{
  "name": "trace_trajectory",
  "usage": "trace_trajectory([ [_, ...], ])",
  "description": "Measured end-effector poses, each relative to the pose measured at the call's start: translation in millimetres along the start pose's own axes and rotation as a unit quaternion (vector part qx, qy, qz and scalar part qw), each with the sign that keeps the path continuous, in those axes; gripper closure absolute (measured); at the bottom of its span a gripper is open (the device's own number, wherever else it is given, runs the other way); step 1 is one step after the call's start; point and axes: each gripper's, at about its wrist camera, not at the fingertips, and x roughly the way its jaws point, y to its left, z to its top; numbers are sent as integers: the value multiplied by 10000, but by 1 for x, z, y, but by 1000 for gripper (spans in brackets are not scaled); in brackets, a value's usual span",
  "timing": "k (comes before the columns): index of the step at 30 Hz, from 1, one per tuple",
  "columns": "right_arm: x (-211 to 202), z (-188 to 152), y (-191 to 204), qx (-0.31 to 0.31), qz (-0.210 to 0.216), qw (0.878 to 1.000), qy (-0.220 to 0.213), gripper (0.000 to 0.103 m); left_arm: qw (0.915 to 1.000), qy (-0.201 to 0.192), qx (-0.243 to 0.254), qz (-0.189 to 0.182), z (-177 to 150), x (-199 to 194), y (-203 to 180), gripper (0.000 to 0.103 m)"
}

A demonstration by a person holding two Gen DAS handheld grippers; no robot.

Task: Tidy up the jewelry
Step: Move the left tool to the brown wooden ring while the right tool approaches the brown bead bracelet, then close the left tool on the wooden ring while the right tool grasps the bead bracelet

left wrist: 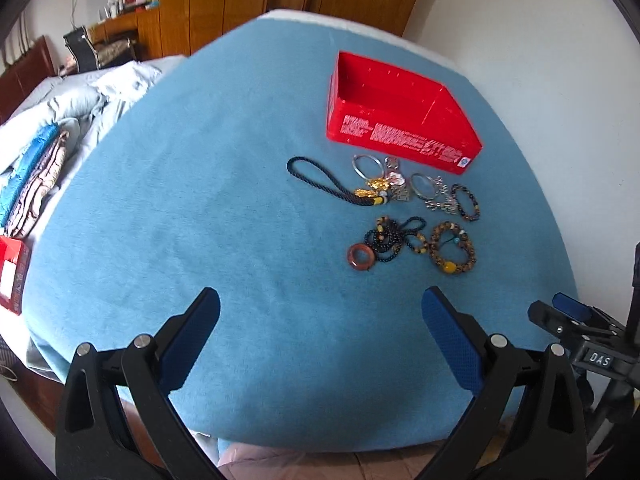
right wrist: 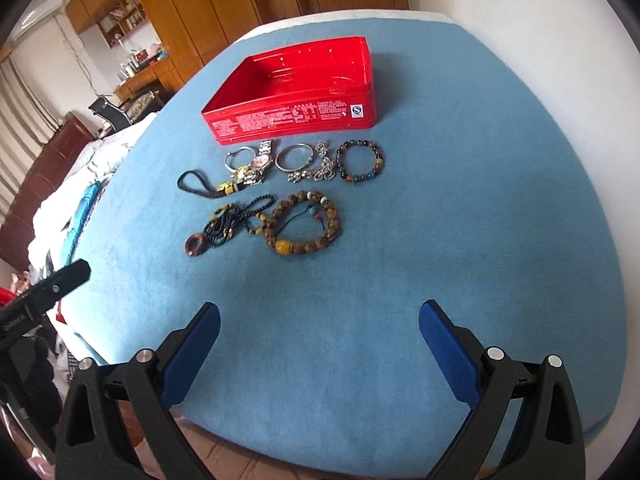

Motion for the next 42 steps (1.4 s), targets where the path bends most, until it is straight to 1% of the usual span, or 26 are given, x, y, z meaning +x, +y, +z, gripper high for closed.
trace_trajectory([
  [4, 23, 13, -10, 290, 468, 9978, 357, 4, 9997, 206, 115, -21, 13, 21, -5, 5],
  [5, 27, 15, -12, 331, 544, 9971, 408, 4, 9995, 278, 143, -3, 17, 28, -7, 8],
  [7, 37, 21, -14, 367, 647, 9959, 523, 8, 9990, 421, 160, -9, 20, 39, -8, 20],
  [8, 42, 23, -14, 359, 672, 9954, 576, 11, 9982, 557, 196, -27, 21, 48, -10, 25],
  [9, 46, 26, -14, 362, 686, 9951, 610, 13, 9978, 624, 215, -46, 22, 53, -11, 25],
  [14, 63, 38, -16, 393, 665, 9944, 725, 16, 9947, 936, 411, -71, 22, 85, -21, 25],
  [16, 69, 41, -15, 374, 656, 9942, 768, 17, 9940, 997, 452, -15, 24, 95, -23, 25],
  [22, 82, 48, -12, 263, 606, 9941, 863, 21, 9903, 1254, 592, -44, 28, 118, -31, 30],
  [24, 86, 51, -11, 249, 590, 9941, 880, 23, 9885, 1351, 674, -51, 29, 126, -34, 38],
  [25, 87, 52, -12, 246, 589, 9940, 889, 24, 9883, 1350, 705, -10, 29, 128, -35, 40],
  [27, 90, 54, -13, 255, 589, 9938, 912, 26, 9879, 1334, 782, 98, 32, 132, -38, 50],
  [28, 92, 54, -14, 264, 589, 9936, 925, 26, 9876, 1339, 811, 109, 33, 133, -38, 53],
  [30, 95, 55, -14, 284, 606, 9932, 957, 27, 9868, 1356, 877, 116, 34, 134, -40, 71],
  [31, 97, 56, -15, 295, 615, 9929, 972, 27, 9864, 1373, 896, 111, 34, 135, -40, 74],
  [35, 103, 60, -15, 308, 652, 9921, 1023, 28, 9859, 1367, 963, 65, 33, 133, -42, 74],
  [38, 110, 63, -14, 308, 660, 9915, 1078, 28, 9869, 1367, 852, -32, 34, 129, -37, 75],
  [42, 118, 67, -9, 214, 505, 9922, 1120, 31, 9890, 1307, 696, -10, 40, 124, -23, 75],
])
